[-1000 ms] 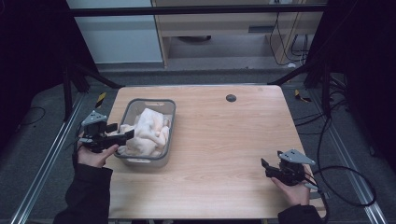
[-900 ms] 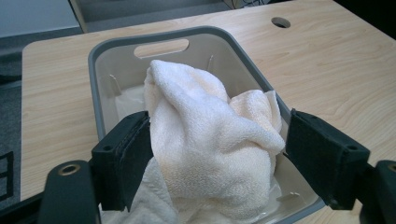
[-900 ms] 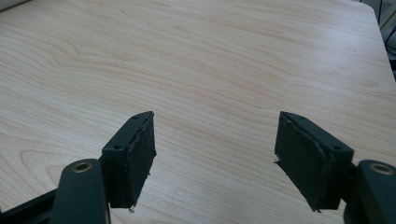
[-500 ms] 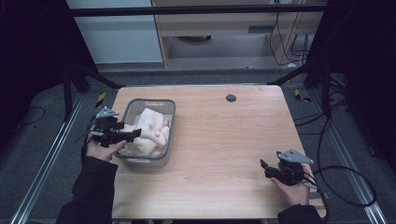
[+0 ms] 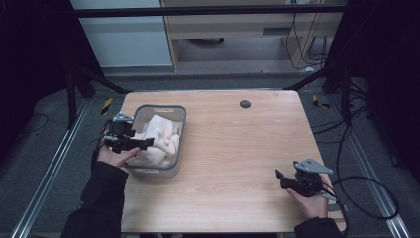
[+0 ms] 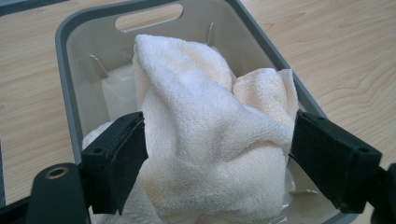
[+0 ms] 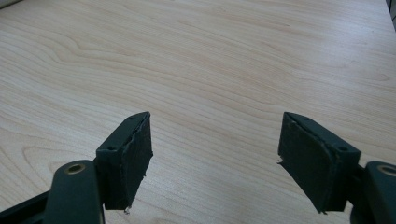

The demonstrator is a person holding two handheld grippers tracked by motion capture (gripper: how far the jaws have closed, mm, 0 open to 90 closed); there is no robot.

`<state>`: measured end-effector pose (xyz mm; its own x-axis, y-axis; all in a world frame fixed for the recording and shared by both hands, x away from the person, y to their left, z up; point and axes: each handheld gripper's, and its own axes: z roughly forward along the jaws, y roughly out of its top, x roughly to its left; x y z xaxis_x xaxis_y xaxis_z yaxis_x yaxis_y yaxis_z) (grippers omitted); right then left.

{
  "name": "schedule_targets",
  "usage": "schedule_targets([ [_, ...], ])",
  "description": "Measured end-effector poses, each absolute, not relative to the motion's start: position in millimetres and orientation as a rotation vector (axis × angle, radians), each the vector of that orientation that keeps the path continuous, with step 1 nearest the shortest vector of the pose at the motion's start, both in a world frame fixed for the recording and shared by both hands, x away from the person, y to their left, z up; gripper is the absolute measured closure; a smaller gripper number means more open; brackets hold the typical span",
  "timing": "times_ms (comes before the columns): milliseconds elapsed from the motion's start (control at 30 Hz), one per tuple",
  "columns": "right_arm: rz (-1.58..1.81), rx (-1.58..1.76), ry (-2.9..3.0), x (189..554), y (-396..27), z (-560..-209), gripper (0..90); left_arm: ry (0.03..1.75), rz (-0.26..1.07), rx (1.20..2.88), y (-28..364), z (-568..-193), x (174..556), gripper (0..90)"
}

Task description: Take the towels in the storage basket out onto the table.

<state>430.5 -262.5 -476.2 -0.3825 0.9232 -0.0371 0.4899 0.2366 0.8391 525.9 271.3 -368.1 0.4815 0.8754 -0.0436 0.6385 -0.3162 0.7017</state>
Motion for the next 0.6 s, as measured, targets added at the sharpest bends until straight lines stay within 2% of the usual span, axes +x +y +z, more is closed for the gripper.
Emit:
schedule_targets([
  [600,1.032,1.289,1.997,431,-262,-479,22.0,1.303,0.398,2.154,262,-388,544,12.7],
])
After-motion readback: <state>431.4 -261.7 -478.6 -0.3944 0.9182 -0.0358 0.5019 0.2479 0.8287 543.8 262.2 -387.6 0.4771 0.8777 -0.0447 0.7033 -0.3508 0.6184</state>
